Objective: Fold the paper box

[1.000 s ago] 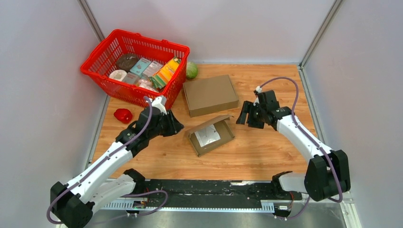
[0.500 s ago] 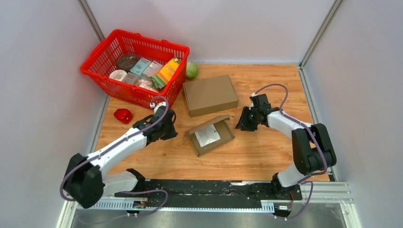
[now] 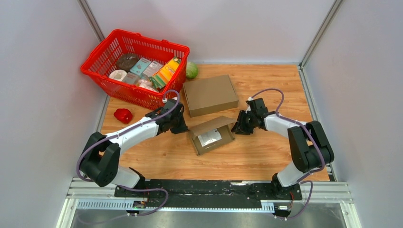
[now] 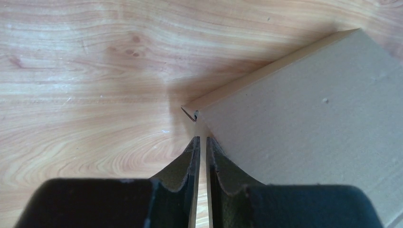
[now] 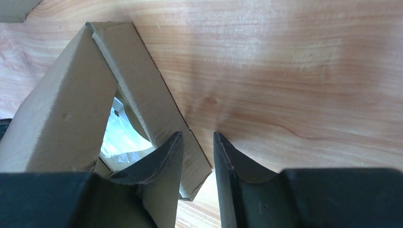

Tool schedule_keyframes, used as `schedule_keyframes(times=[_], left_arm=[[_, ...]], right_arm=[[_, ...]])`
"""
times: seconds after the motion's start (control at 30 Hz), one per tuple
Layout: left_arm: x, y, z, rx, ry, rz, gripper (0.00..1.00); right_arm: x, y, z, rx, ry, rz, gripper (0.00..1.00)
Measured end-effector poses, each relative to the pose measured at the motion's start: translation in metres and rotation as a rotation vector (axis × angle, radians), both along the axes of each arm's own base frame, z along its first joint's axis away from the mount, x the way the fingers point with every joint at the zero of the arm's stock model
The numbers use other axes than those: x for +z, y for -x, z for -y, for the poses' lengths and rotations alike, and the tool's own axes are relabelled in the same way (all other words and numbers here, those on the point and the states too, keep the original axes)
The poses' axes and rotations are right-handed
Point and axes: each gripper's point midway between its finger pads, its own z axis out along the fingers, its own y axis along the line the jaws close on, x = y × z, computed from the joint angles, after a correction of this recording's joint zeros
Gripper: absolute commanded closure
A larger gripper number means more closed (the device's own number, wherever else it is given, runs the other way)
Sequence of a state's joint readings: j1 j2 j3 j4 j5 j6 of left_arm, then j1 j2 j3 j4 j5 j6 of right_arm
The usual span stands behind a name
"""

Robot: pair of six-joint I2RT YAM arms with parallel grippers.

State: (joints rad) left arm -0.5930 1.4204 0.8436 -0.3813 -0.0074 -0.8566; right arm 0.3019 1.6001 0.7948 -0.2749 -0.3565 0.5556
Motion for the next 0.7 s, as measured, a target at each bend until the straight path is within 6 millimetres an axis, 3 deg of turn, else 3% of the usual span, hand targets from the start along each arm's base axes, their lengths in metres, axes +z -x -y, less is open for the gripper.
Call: schedule_keyframes(times=[0.13,0.27,0.3,0.47,0.57,0.7], left_arm=[[0.004,-0.002,0.005,-0.007,0.034,0.004,0.78],[0.004,-0.001,0.000,-0.012,0.013,0.009,0.61],[0.005,-0.001,-0.002,-0.015,0.007,0.014,0.57],[0.019,0.008,-0.023,0.000,0.021,0.098,0.56],[0.028,0.015,-0.034,0.012,0.029,0.154,0.62],[0.031,0.020,-0.040,0.010,0.025,0.180,0.60]], right_arm=[[0.001,0.008,0.001,-0.028,-0.015,0.004,0.63],[0.011,0.014,0.006,-0.049,0.000,0.020,0.44],[0.014,0.014,0.009,-0.055,0.015,0.040,0.43],[0.030,0.013,0.020,-0.064,0.063,0.173,0.42],[0.027,0.025,0.022,-0.055,0.064,0.238,0.39],[0.026,0.040,0.020,-0.035,0.049,0.332,0.29]])
